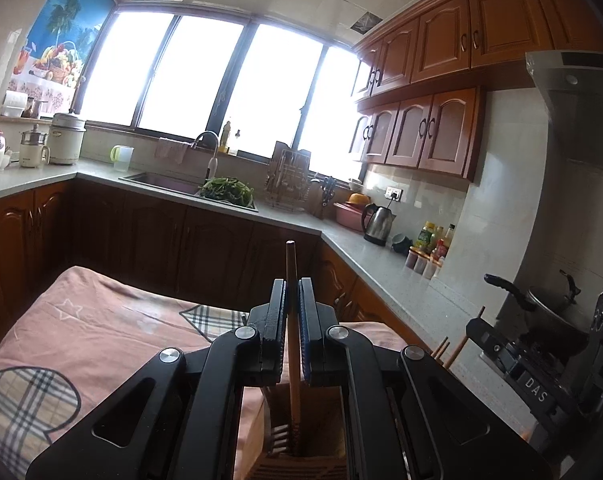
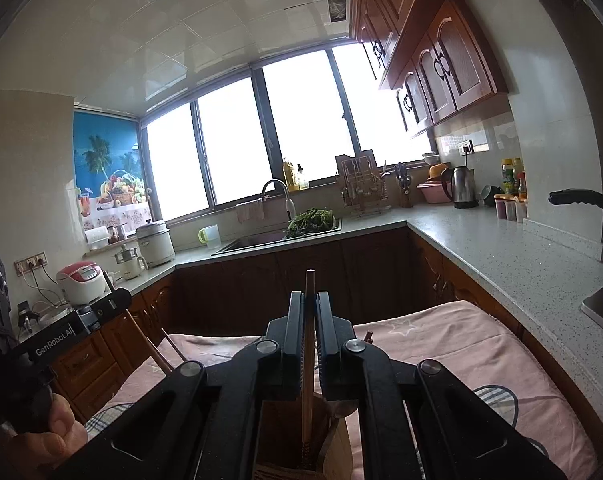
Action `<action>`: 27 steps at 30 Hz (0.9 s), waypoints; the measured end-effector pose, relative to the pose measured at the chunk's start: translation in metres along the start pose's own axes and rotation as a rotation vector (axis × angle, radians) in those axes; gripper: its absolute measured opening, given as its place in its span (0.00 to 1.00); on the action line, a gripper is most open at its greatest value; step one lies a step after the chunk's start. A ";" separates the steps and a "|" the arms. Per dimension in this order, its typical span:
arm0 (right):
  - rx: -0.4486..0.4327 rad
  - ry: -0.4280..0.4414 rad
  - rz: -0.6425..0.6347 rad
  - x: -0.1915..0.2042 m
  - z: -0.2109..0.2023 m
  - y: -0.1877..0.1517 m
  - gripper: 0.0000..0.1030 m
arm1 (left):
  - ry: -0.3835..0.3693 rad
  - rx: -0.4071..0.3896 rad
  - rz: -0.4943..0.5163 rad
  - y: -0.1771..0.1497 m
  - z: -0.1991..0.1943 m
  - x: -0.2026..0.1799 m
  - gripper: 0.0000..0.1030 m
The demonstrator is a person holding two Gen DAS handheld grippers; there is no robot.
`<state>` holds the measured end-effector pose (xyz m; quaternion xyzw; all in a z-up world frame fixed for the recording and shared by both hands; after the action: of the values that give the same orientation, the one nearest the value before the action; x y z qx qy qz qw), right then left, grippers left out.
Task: Organize utensils
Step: 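Lower the chopstick into the holder and open the left tool while the right tool releases its chopstick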
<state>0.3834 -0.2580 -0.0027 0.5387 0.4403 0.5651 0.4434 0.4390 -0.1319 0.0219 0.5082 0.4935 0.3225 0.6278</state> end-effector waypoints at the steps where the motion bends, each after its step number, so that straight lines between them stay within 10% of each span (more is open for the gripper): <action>1: 0.013 0.000 -0.002 0.000 0.001 -0.007 0.05 | 0.002 0.012 0.002 -0.006 0.001 0.001 0.05; 27: 0.109 0.004 0.032 -0.011 0.005 -0.031 0.09 | -0.013 0.180 0.038 -0.051 0.015 -0.002 0.07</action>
<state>0.3899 -0.2615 -0.0347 0.5677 0.4629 0.5484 0.4035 0.4475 -0.1528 -0.0262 0.5737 0.5068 0.2854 0.5767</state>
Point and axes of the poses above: each gripper's, at about its wrist camera, not at the fingertips, and z roughly the way its jaws point, x to its left, y to its top, the point moved 9 cm from there along z, roughly the way its jaws point, and after that the axes turned 12 degrees about -x, right-handed, at the moved point
